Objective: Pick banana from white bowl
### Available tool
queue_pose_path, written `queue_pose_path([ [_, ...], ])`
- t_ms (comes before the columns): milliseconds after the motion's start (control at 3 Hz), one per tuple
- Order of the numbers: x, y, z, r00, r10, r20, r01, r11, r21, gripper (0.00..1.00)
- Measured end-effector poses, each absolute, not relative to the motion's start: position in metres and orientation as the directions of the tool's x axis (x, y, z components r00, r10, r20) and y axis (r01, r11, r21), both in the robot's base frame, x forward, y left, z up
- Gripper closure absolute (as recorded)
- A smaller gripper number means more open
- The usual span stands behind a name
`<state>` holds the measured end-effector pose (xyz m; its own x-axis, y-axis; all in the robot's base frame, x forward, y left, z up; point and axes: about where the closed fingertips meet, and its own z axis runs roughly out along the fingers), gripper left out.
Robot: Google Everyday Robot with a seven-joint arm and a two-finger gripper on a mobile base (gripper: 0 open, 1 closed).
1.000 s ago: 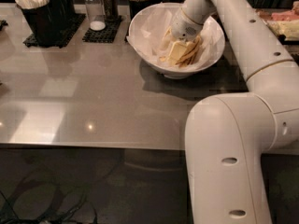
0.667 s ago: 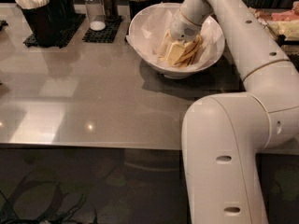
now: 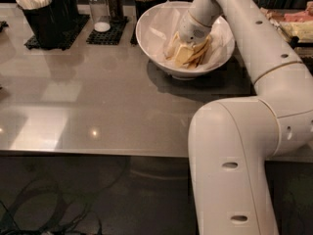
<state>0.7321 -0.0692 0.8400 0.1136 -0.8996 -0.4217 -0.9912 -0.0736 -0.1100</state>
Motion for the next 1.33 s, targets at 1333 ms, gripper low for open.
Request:
queue_pose_path([
  [1333, 0.68, -0.095, 0.935, 0.173, -0.771, -0.612, -0.973, -0.038, -0.227, 1.0],
])
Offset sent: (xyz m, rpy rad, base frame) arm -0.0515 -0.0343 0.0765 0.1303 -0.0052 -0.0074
